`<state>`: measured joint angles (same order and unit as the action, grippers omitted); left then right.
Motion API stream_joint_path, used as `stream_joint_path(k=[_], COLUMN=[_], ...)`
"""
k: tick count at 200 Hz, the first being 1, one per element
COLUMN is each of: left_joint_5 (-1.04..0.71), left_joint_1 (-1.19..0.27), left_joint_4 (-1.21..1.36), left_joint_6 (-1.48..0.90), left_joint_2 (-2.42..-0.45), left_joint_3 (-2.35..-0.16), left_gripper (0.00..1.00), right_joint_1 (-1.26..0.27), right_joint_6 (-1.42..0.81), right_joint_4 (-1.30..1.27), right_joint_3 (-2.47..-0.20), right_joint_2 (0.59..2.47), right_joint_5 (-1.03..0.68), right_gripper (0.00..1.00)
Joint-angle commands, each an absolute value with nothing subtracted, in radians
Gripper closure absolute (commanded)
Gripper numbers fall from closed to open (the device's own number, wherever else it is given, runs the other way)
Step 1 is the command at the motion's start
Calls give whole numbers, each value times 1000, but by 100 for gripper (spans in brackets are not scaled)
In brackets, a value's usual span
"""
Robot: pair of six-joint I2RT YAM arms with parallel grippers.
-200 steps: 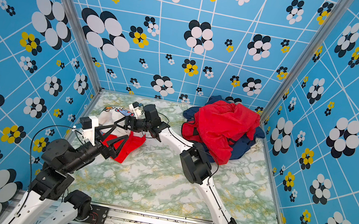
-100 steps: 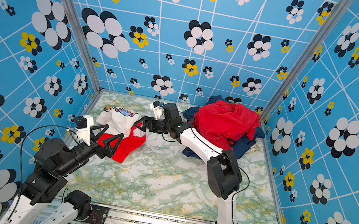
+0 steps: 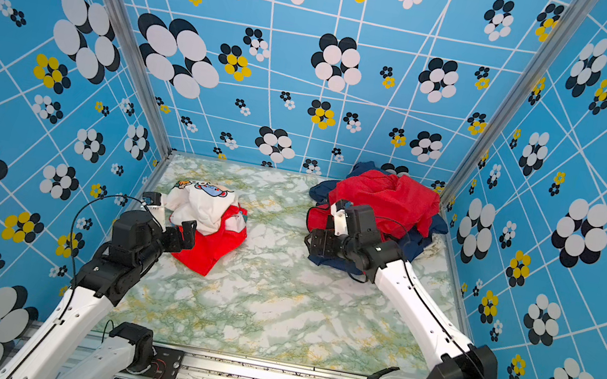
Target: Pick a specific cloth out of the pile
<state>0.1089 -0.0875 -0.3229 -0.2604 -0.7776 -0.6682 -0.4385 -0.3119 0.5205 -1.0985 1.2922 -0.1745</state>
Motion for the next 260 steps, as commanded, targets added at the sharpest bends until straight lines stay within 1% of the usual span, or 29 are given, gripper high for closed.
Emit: stream_joint_path(k=[1,36,67,81,86,110,127,133,149,173,187,244,260], left_joint_5=[184,269,282,262,253,224,215,201,164,160,144,73,53], left_joint_1=[-29,-19,8,22,28,40,41,41,41,43,42,44,45], left_joint_4=[-204,15,208,311,343,460,544,539,648,749,776,827,900], left_joint_6=[-247,-194,-170,-164,-165,-154,-141,-141,-120,-110,-99,-83,-89], left_joint_2=[-858,-1003,-1084,-1113,-1123,-1181,-1226,-1227,-1235,-1238,-1243,-1319,-1351], left_joint_3=[-633,-548,-465,-423,-412,-374,-353,-357,-320,-281,-273,-307,-286], left_gripper=[1,1,1,1,1,1,1,1,1,1,1,1,1], right_joint_1=[-352,-255,-155,-124,-84,-36,-13,-6,7,18,20,29,30], right_joint_6=[-256,-195,-191,-193,-190,-166,-164,-166,-174,-171,-164,-148,-136], right_joint_4=[558,460,246,136,97,-65,-172,-214,-328,-472,-462,-600,-615], right_joint_3=[-1030,-906,-777,-720,-698,-614,-565,-543,-493,-437,-449,-453,-464], right_joint_2=[1208,1175,1183,1194,1200,1238,1263,1269,1285,1321,1326,1393,1412], right_joint_5=[-45,105,121,119,122,136,159,168,193,213,211,202,191], right_gripper=[1,1,1,1,1,1,1,1,1,1,1,1,1])
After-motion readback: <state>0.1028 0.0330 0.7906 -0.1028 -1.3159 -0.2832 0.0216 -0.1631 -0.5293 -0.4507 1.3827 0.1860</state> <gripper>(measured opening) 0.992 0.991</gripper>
